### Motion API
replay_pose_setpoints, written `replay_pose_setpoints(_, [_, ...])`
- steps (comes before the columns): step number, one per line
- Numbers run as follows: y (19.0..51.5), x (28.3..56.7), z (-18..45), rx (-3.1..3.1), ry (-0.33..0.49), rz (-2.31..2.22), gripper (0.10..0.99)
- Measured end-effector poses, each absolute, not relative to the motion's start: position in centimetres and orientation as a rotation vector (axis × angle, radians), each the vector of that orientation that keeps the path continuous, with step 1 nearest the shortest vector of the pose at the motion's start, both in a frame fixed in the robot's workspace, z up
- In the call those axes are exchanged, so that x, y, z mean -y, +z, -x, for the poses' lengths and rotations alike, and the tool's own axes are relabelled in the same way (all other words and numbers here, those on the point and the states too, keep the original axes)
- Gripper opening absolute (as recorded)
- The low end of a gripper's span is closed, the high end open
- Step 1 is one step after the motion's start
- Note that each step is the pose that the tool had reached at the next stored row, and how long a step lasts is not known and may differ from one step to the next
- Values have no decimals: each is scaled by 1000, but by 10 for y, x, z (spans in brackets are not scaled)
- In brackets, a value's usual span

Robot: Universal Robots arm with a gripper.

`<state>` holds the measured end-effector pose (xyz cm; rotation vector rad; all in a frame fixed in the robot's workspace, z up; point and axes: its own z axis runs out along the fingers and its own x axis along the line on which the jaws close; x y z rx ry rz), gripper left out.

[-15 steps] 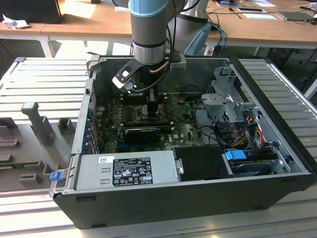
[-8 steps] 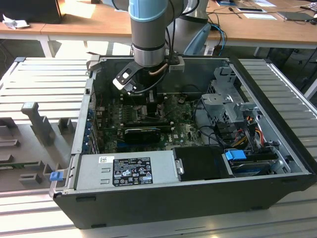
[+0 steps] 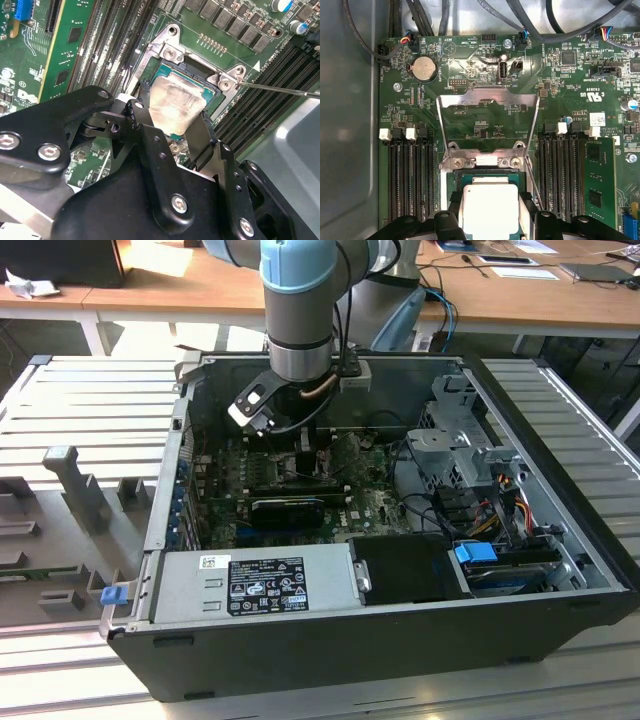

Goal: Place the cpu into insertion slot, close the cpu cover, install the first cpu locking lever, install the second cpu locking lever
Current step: 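Place the cpu into insertion slot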

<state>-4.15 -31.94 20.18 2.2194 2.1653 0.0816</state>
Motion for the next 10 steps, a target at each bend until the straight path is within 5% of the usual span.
replay_pose_setpoints(4, [202, 319, 42, -2165, 82, -2219, 608])
replay_pose_setpoints(10, [201, 316, 41, -2168, 88, -2223, 608])
